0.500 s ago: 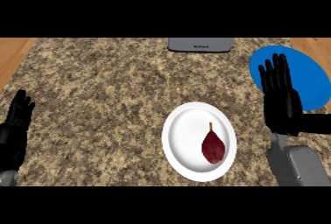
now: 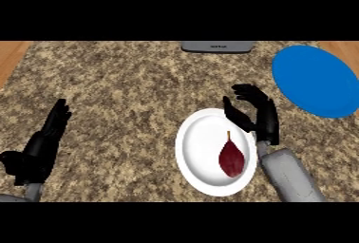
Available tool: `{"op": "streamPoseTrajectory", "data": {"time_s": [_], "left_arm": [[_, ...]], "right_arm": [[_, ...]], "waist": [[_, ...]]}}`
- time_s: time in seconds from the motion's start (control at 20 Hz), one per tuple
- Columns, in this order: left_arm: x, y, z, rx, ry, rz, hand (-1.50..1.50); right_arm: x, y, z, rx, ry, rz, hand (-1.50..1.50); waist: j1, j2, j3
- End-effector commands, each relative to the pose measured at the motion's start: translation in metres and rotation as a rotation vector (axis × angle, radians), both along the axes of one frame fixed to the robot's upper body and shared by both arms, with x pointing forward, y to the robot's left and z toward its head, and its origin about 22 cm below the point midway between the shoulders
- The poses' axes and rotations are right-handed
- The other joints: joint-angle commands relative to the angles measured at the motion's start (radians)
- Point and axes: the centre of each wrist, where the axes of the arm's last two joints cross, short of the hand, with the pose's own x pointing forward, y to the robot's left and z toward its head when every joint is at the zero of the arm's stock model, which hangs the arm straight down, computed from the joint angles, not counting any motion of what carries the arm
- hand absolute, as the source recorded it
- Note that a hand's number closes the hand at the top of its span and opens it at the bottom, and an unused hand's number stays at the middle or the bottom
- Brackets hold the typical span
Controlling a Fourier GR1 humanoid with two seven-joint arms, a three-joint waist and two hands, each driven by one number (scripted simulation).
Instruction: Pick the pear from the plate and place it in the plate
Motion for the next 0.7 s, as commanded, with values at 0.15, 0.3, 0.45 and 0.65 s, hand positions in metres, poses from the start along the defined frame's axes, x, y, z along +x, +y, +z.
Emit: {"op": "streamPoseTrajectory", "data": {"time_s": [0.15, 0.3, 0.45, 0.65], "left_arm": [[0.005, -0.003, -0.028, -0.028, 0.042, -0.068, 0.0], [0.014, -0.022, -0.022, -0.051, 0.051, -0.079, 0.0], [0.023, -0.006, -0.013, -0.045, 0.06, -0.057, 0.0], [0.004, -0.002, -0.034, -0.021, 0.069, -0.05, 0.0]], "right_arm": [[-0.036, 0.094, -0.037, -0.174, -0.078, -0.164, -1.5], [-0.049, 0.108, -0.048, -0.258, -0.065, -0.165, -1.5], [-0.057, 0.109, -0.054, -0.312, -0.042, -0.225, -1.5], [-0.052, 0.091, -0.038, -0.418, 0.037, -0.253, -1.5]], "waist": [[-0.013, -0.008, 0.013], [-0.019, -0.013, 0.014], [-0.032, -0.015, 0.013], [-0.049, -0.023, 0.011]]}}
